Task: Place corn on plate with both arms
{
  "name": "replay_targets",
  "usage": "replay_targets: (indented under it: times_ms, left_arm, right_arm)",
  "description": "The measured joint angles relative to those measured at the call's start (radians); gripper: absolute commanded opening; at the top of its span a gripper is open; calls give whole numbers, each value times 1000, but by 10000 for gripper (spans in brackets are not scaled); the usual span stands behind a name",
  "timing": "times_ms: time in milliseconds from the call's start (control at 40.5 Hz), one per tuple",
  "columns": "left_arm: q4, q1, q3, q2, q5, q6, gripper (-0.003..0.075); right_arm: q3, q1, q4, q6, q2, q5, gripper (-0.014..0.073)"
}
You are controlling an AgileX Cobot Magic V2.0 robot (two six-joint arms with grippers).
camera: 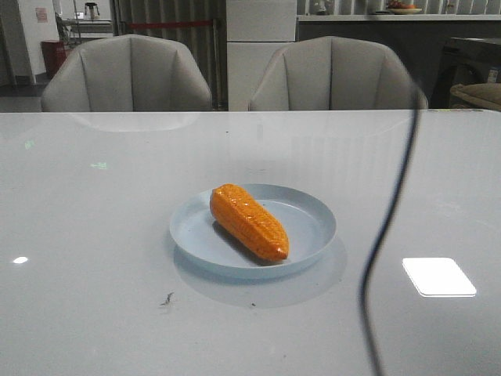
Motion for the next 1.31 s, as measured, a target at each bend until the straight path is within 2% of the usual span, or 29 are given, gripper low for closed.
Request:
replay_targets:
  times_ms: [99, 321, 444, 518, 716, 938, 1036, 1184, 1308]
  left_arm:
    - [9, 0, 0, 0, 2, 0, 309]
    - [25, 0, 0, 0, 4, 0, 309]
    - [26, 0, 0, 0, 11, 0, 309]
    - [26, 0, 0, 0, 11, 0, 309]
    - [26, 0, 0, 0, 11, 0, 309]
    - [26, 0, 0, 0, 11, 0, 304]
    - [26, 0, 0, 0, 11, 0, 244]
    - [26, 0, 0, 0, 9, 0, 98]
    - [26, 0, 0, 0, 9, 0, 90]
  right_arm:
    - [125, -61, -4, 0, -158, -29, 624]
    - [639, -186, -27, 0, -535, -166, 624]
    - [883, -220, -27, 0, -714, -223, 624]
    - [969, -225, -27, -2, -798, -238, 624]
    - [1044, -227, -27, -2, -923, -251, 624]
    - [1044, -227, -27, -2, -937, -241, 624]
    - [1044, -227, -27, -2, -937, -237, 624]
    - [1044, -227, -27, -2, -937, -237, 624]
    - [1044, -227, -27, -2, -937, -237, 624]
